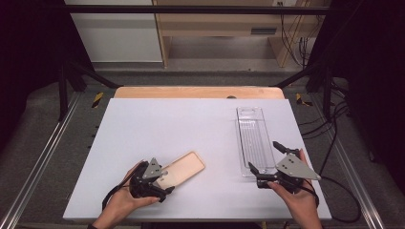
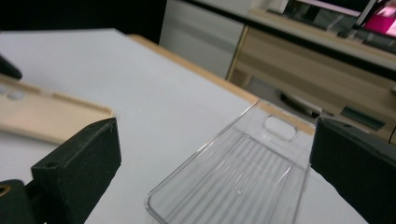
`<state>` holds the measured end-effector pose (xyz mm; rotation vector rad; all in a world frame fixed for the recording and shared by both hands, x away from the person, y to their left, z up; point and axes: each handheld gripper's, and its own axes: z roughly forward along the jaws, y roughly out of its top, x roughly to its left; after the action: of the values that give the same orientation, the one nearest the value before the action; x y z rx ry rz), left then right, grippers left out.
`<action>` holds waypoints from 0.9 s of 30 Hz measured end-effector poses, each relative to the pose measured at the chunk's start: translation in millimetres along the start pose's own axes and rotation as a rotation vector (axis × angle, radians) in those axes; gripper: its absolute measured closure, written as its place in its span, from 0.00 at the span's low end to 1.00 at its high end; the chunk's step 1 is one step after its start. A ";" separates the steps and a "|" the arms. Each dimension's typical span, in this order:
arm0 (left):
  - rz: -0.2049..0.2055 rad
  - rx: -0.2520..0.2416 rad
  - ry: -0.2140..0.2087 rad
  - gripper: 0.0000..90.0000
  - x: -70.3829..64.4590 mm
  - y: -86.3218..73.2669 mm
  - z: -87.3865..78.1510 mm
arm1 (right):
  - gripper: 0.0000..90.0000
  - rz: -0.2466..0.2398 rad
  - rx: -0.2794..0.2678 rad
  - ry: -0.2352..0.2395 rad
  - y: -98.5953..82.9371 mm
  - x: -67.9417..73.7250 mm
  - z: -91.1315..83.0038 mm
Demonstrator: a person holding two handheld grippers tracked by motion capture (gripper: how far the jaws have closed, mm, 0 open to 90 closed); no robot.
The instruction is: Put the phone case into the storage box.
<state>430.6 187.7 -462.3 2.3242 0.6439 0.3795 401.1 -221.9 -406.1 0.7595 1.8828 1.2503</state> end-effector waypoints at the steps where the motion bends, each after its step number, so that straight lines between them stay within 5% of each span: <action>1: 0.004 0.004 -0.006 0.14 2.1 1.4 0.5 | 0.03 -0.012 0.038 0.006 4.3 2.6 4.1; 4: -0.002 0.017 -0.007 0.14 9.2 4.8 1.6 | 0.04 -0.044 0.111 0.058 14.0 8.0 16.2; 11: 0.046 0.053 -0.003 0.14 17.4 19.1 -2.6 | 0.05 -0.102 0.171 0.152 34.4 17.3 37.7; 27: 0.135 0.058 -0.010 0.14 15.6 54.6 -24.5 | 0.07 -0.251 0.211 0.290 58.9 54.3 69.0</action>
<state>451.7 174.4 -405.7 2.4307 0.5011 0.4159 432.8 -124.0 -382.3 0.4443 2.2931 1.0574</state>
